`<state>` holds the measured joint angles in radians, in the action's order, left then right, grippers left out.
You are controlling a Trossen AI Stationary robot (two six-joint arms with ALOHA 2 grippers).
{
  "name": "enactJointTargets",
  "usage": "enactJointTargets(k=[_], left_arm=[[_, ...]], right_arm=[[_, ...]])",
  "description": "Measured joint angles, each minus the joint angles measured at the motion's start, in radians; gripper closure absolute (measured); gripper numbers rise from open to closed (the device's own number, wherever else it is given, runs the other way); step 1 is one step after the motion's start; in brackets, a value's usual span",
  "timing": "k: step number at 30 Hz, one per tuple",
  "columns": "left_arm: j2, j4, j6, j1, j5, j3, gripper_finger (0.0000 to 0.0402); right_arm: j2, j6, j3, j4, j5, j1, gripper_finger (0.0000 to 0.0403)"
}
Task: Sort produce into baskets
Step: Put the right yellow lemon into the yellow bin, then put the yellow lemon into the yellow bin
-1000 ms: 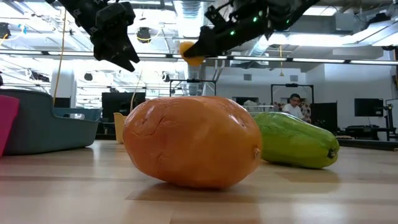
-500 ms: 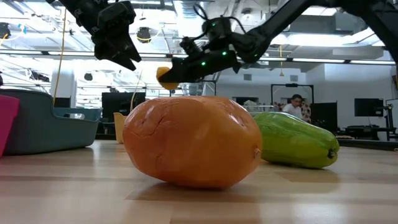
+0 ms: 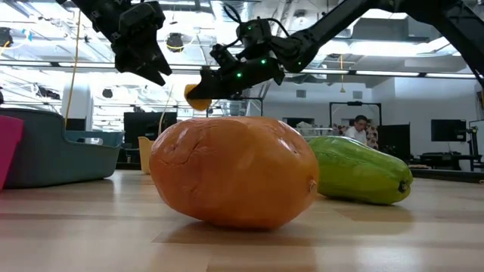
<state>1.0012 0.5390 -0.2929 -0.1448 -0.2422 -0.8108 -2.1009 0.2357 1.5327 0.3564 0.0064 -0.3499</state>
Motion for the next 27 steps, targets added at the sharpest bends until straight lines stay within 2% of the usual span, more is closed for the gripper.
enactJointTargets(k=[4,8,12,16,21,27], left_arm=[[0.000,0.000,-0.001,0.000,0.000,0.000,0.0137],[0.000,-0.015,-0.001,0.000,0.001,0.000,0.0137],[0.000,-0.085,0.039,0.017,0.031,0.000,0.0137],[0.029,-0.183,0.110,0.063,0.059,0.000,0.0137],[0.136,-0.329,0.192,0.132,0.063,-0.001,0.0137],[0.291,-0.483,0.309,0.209,0.107,-0.013,0.0137]], right_arm=[[0.001,0.000,0.002,-0.018,0.001,-0.002,0.0056],[0.055,0.006,0.001,-0.096,0.001,-0.001,0.0034],[0.192,0.023,0.002,-0.308,0.001,0.003,0.0031],[0.367,0.116,0.002,-0.552,-0.001,0.020,0.0034],[0.575,0.135,0.002,-0.793,-0.006,0.058,0.0034],[0.769,0.064,-0.037,-1.033,-0.007,0.125,0.0035]])
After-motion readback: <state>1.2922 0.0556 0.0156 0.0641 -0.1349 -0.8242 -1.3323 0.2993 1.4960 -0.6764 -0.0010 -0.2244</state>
